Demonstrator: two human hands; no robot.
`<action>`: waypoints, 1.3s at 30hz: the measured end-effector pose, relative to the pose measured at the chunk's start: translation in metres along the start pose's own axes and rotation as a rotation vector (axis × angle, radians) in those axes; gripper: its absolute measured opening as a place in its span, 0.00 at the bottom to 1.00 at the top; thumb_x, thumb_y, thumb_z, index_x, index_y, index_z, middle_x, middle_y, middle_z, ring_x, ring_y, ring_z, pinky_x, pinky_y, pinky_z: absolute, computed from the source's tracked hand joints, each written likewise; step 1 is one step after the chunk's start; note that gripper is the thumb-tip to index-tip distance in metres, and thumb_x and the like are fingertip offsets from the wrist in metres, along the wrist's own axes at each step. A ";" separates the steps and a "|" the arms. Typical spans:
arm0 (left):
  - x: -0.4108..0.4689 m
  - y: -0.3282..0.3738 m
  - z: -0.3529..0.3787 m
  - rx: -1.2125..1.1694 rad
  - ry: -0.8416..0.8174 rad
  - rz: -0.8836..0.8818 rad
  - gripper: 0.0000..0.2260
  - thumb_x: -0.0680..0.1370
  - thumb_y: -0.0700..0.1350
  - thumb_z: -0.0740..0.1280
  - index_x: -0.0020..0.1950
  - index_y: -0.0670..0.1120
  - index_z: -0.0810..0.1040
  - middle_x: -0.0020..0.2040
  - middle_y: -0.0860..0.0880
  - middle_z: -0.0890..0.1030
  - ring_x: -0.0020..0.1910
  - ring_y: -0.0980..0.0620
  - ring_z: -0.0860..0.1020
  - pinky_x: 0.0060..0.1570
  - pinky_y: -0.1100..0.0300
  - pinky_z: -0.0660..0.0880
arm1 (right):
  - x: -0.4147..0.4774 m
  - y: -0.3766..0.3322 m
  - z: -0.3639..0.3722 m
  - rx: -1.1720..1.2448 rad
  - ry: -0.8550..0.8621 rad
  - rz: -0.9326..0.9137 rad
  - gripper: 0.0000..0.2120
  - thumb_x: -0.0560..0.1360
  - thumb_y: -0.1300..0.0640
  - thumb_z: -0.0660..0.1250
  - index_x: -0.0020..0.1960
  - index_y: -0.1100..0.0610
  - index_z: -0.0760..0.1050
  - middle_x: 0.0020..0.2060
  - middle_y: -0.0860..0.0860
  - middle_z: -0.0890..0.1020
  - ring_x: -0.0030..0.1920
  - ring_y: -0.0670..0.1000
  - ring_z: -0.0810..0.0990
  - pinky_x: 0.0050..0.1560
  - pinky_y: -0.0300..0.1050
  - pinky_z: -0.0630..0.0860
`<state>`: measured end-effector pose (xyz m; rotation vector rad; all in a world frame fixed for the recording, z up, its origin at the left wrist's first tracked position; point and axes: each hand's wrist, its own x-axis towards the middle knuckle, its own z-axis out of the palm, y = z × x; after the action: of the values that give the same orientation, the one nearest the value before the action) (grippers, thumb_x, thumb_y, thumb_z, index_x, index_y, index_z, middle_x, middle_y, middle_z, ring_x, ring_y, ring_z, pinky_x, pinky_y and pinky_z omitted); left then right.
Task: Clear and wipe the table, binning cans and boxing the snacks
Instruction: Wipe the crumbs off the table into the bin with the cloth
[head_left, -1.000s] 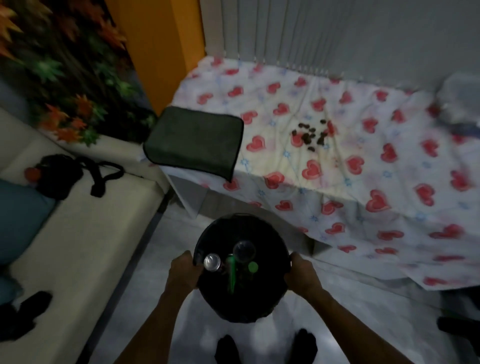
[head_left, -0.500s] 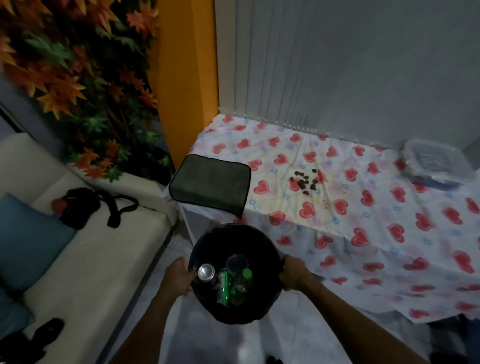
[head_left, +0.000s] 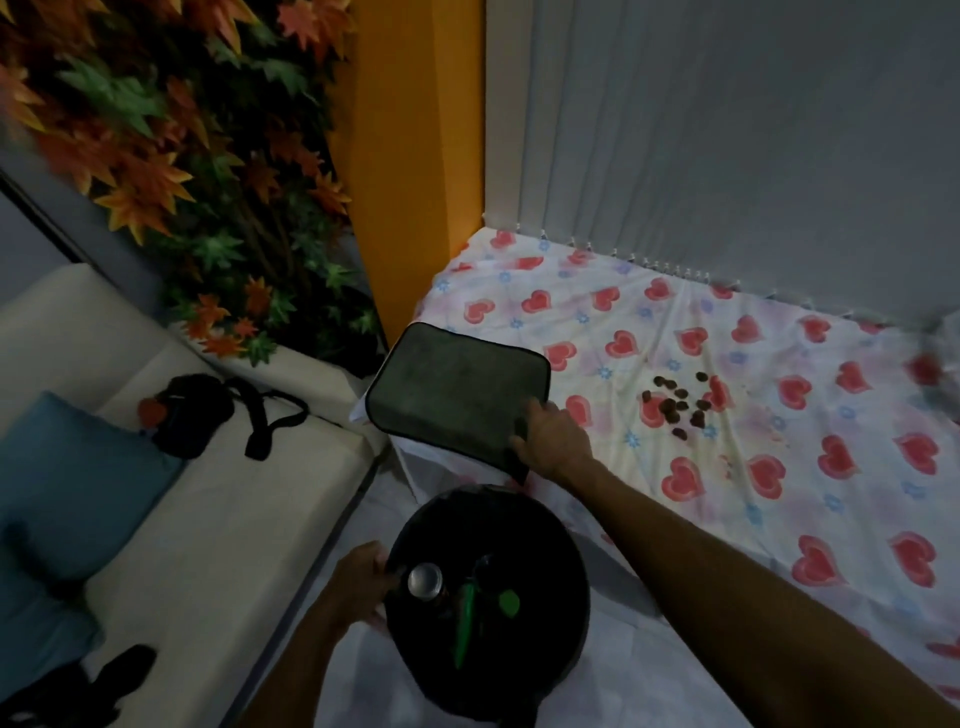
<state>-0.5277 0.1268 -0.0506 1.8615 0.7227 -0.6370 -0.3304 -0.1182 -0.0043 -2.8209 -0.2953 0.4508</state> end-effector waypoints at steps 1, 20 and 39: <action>0.008 0.001 -0.003 0.024 -0.009 -0.020 0.18 0.71 0.44 0.78 0.39 0.43 0.67 0.42 0.40 0.75 0.41 0.39 0.83 0.32 0.38 0.82 | 0.017 -0.006 0.001 -0.022 -0.007 -0.023 0.29 0.78 0.44 0.66 0.71 0.59 0.64 0.63 0.61 0.74 0.61 0.63 0.75 0.57 0.56 0.77; 0.077 0.039 0.009 0.218 -0.076 0.042 0.17 0.72 0.33 0.72 0.34 0.47 0.67 0.32 0.51 0.69 0.34 0.53 0.69 0.31 0.60 0.62 | 0.101 -0.018 0.033 -0.150 -0.072 -0.234 0.16 0.80 0.52 0.65 0.66 0.54 0.74 0.65 0.57 0.73 0.63 0.59 0.73 0.54 0.53 0.77; 0.011 0.067 0.033 0.181 -0.206 0.112 0.14 0.71 0.37 0.72 0.41 0.43 0.66 0.41 0.41 0.70 0.37 0.43 0.79 0.27 0.54 0.80 | -0.013 0.004 -0.040 0.187 0.331 -0.175 0.07 0.81 0.53 0.60 0.52 0.56 0.71 0.43 0.55 0.79 0.43 0.56 0.78 0.40 0.51 0.76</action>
<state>-0.4754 0.0769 -0.0294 1.9503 0.4354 -0.8294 -0.3290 -0.1340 0.0350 -2.6015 -0.4012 -0.0275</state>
